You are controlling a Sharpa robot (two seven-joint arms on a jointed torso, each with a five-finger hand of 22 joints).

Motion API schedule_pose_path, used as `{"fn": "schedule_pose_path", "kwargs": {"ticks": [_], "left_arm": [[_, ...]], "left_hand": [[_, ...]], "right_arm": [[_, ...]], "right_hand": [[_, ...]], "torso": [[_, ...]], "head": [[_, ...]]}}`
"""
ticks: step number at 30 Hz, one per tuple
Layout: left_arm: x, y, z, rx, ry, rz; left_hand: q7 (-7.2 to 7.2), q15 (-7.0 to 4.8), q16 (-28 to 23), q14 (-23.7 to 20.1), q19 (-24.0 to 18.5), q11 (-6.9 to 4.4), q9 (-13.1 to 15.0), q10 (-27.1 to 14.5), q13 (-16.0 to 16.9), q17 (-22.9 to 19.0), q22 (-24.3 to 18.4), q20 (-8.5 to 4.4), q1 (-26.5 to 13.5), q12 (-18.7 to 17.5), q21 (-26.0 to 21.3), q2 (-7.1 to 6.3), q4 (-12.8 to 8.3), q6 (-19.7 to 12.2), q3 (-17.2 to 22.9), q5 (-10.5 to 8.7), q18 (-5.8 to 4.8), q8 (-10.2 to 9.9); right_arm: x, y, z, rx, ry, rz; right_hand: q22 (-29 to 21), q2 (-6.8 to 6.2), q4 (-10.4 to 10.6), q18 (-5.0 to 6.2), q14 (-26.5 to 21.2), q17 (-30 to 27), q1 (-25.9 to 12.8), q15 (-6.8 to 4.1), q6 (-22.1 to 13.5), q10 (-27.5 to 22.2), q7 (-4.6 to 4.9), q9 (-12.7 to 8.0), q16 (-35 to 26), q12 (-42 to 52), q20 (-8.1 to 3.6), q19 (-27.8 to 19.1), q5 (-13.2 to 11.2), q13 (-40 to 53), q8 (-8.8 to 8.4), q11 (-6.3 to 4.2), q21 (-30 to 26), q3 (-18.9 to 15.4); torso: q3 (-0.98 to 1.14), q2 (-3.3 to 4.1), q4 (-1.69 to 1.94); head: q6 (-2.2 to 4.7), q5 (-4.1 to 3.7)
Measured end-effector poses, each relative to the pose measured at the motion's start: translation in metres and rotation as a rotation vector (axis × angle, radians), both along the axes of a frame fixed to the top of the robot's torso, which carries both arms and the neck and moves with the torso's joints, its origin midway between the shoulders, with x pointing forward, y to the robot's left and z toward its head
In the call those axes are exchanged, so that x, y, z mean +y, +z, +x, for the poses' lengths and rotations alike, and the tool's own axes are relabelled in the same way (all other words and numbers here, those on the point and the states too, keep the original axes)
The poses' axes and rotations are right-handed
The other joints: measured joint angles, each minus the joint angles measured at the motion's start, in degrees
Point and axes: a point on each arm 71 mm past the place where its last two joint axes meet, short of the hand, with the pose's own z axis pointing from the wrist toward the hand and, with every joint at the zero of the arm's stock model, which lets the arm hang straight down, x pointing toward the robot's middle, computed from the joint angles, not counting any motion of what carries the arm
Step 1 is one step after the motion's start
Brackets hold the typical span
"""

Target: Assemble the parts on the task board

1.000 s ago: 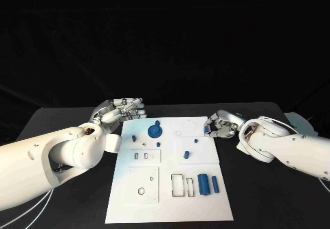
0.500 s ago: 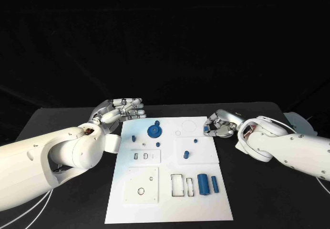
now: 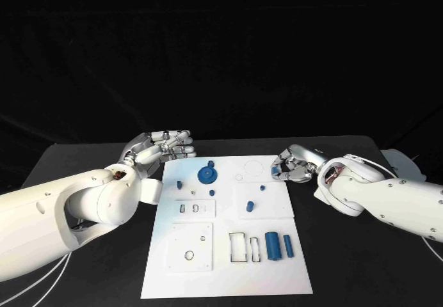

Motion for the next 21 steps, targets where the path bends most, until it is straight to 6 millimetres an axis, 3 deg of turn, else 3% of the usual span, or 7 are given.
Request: {"fn": "schedule_pose_path", "kwargs": {"ticks": [8, 13, 20, 21], "left_arm": [[0.001, 0.0, 0.001, 0.0, 0.003, 0.001], [0.0, -0.001, 0.004, 0.001, 0.005, 0.002], [-0.002, -0.003, 0.007, 0.002, 0.007, 0.003], [-0.002, -0.003, 0.007, 0.002, 0.007, 0.003]], "left_hand": [[0.0, 0.0, 0.0, 0.0, 0.0, 0.0, 0.0, 0.0, 0.0, 0.08, -0.06, 0.0, 0.0, 0.0, 0.0, 0.0, 0.0, 0.0, 0.0, 0.0, 0.0, 0.0], [0.0, 0.0, 0.0, 0.0, 0.0, 0.0, 0.0, 0.0, 0.0, 0.08, -0.06, 0.0, 0.0, 0.0, 0.0, 0.0, 0.0, 0.0, 0.0, 0.0, 0.01, 0.0], [0.0, 0.0, 0.0, 0.0, 0.0, 0.0, 0.0, 0.0, 0.0, 0.08, -0.06, 0.0, 0.0, 0.0, 0.0, 0.0, 0.0, 0.0, 0.0, 0.0, 0.0, 0.0], [0.0, 0.0, 0.0, 0.0, 0.0, 0.0, 0.0, 0.0, 0.0, 0.08, -0.06, 0.0, 0.0, 0.0, 0.0, 0.0, 0.0, 0.0, 0.0, 0.0, 0.01, 0.0]], "right_arm": [[0.031, 0.017, -0.02, -0.036, 0.068, 0.05], [0.07, 0.031, -0.033, -0.06, 0.137, 0.073], [0.137, 0.034, -0.047, -0.069, 0.246, 0.069], [0.139, 0.034, -0.048, -0.07, 0.25, 0.068]], "right_hand": [[-0.01, 0.65, 0.31, 0.0, 0.19, 0.0, -0.68, -0.19, 0.0, 0.21, -0.01, -0.01, 0.21, 0.01, -0.2, 0.2, 0.48, 0.0, -0.07, -0.21, 0.28, 0.31], [-0.01, 0.48, 0.33, 0.0, 0.19, -0.01, -1.31, -0.19, -0.01, 0.2, -0.01, -0.01, 0.21, 0.24, -0.2, 0.2, 0.48, 0.0, -0.1, -0.21, 0.27, 0.32], [-0.01, 0.64, 0.51, -0.01, 0.19, -0.01, -1.6, -0.19, -0.01, 0.2, -0.02, -0.01, 0.21, 0.24, -0.2, 0.2, 0.82, 0.0, 0.0, -0.2, 0.27, 0.49], [-0.01, 0.64, 0.51, 0.0, 0.19, -0.01, -1.6, -0.19, -0.01, 0.2, -0.02, -0.01, 0.21, 0.24, -0.2, 0.2, 0.82, 0.0, 0.0, -0.21, 0.27, 0.49]], "torso": [[0.0, -0.15, -0.03], [-0.11, -0.42, -0.03], [-0.26, -0.79, 0.14], [-0.29, -0.8, 0.16]], "head": [[-0.23, 0.58], [-0.66, 1.35], [-1.36, 2.49], [-1.4, 2.53]]}}
